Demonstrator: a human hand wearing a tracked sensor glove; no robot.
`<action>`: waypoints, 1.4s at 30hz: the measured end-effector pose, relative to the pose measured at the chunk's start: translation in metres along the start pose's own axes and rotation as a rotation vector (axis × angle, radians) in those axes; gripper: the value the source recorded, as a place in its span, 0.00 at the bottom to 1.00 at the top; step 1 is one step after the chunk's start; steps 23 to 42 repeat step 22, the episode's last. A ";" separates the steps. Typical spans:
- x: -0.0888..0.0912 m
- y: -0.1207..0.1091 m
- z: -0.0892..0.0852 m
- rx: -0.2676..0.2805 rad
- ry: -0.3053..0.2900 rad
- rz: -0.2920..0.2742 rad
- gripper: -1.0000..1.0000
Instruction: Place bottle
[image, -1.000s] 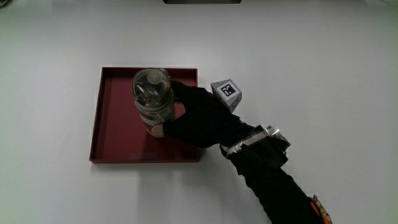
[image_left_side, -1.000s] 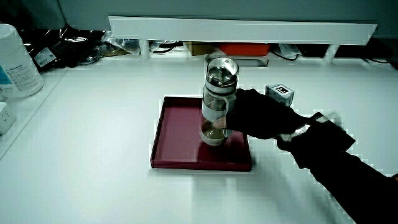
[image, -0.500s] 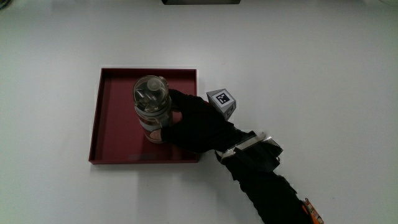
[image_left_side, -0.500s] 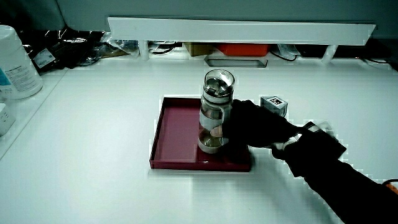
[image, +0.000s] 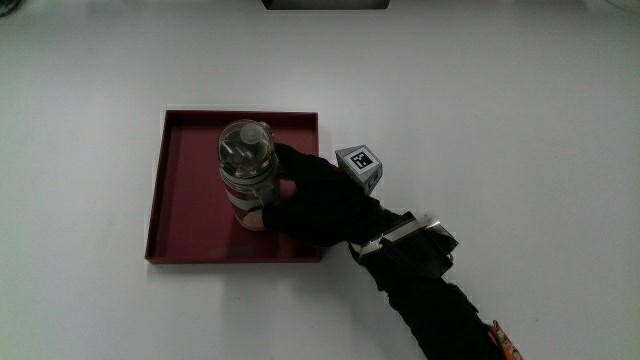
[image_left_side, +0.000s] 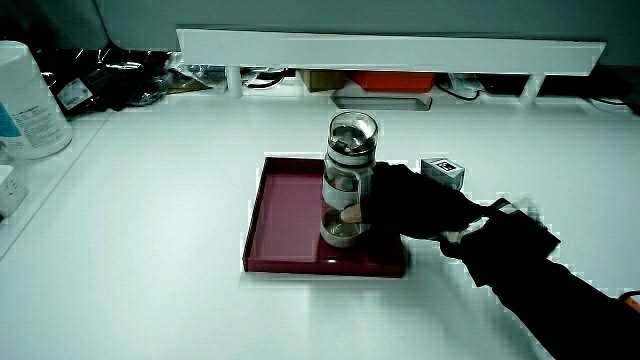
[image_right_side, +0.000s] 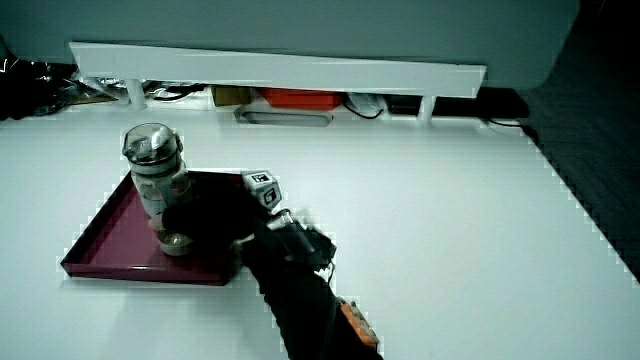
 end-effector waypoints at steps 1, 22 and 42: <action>0.000 -0.001 0.000 -0.004 -0.003 -0.019 0.31; -0.085 -0.082 0.036 -0.086 -0.064 -0.019 0.00; -0.085 -0.082 0.036 -0.086 -0.064 -0.019 0.00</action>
